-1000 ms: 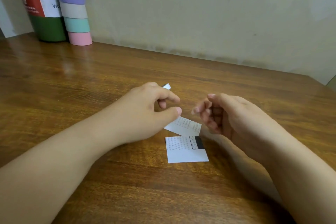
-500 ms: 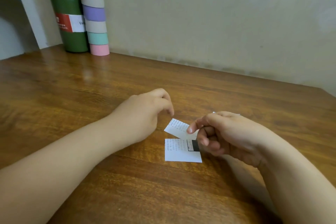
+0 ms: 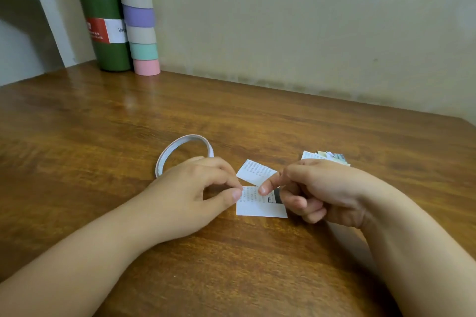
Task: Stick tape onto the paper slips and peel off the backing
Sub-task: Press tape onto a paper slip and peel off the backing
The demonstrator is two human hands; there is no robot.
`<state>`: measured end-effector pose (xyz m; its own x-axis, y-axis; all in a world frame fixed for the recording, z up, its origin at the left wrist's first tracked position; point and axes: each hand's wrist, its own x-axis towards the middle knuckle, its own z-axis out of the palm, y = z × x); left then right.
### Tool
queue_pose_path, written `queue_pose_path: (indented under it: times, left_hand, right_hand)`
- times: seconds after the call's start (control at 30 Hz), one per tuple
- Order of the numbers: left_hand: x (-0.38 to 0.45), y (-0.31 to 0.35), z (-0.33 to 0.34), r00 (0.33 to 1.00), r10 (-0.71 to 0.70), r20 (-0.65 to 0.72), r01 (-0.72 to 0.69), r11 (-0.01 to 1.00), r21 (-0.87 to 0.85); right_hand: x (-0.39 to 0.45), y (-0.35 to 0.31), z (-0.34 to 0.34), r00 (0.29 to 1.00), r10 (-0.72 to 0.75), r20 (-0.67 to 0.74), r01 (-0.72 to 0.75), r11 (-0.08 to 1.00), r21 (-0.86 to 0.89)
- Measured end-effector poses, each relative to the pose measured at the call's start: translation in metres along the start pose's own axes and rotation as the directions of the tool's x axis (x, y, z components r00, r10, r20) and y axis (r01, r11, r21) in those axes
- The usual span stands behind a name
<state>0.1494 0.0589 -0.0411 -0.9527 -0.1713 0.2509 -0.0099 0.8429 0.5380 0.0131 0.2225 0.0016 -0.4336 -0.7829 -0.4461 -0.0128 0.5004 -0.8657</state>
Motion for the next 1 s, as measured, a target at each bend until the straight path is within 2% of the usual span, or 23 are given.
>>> queue_pose_path:
  times: [0.3, 0.6, 1.0]
  left_hand:
    - [-0.002, -0.002, 0.0, 0.991, 0.102, 0.084, -0.105, 0.994, 0.029]
    - [-0.001, -0.003, 0.0, 0.986, 0.117, 0.115, -0.128, 0.987, 0.094]
    - [-0.003, 0.001, 0.0, 0.971, 0.156, 0.184, -0.196, 0.955, 0.225]
  right_hand:
    - [0.002, 0.0, 0.002, 1.0, 0.015, 0.026, -0.014, 1.0, -0.028]
    - [-0.001, -0.002, 0.007, 0.999, 0.036, 0.001, -0.035, 0.995, -0.094]
    - [-0.002, -0.001, 0.014, 0.991, -0.011, -0.13, -0.042, 0.917, -0.398]
